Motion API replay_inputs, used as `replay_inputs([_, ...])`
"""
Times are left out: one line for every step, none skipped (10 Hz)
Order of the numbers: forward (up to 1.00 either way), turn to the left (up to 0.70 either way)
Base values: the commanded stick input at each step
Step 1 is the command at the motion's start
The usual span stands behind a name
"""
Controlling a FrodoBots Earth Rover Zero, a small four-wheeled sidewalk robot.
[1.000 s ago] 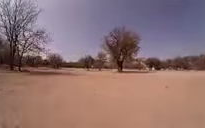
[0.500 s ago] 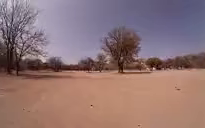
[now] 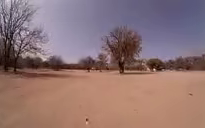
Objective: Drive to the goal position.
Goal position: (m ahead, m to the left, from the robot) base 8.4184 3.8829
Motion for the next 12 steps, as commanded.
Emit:
replay_inputs([1.0, 0.03])
replay_inputs([1.0, 0.03])
replay_inputs([1.0, 0.03])
replay_inputs([1.0, 0.03])
replay_inputs([1.0, 0.03])
replay_inputs([1.0, 0.03])
replay_inputs([1.0, 0.03])
replay_inputs([1.0, 0.03])
replay_inputs([1.0, 0.03])
replay_inputs([1.0, 0.03])
replay_inputs([1.0, 0.03])
replay_inputs([1.0, 0.03])
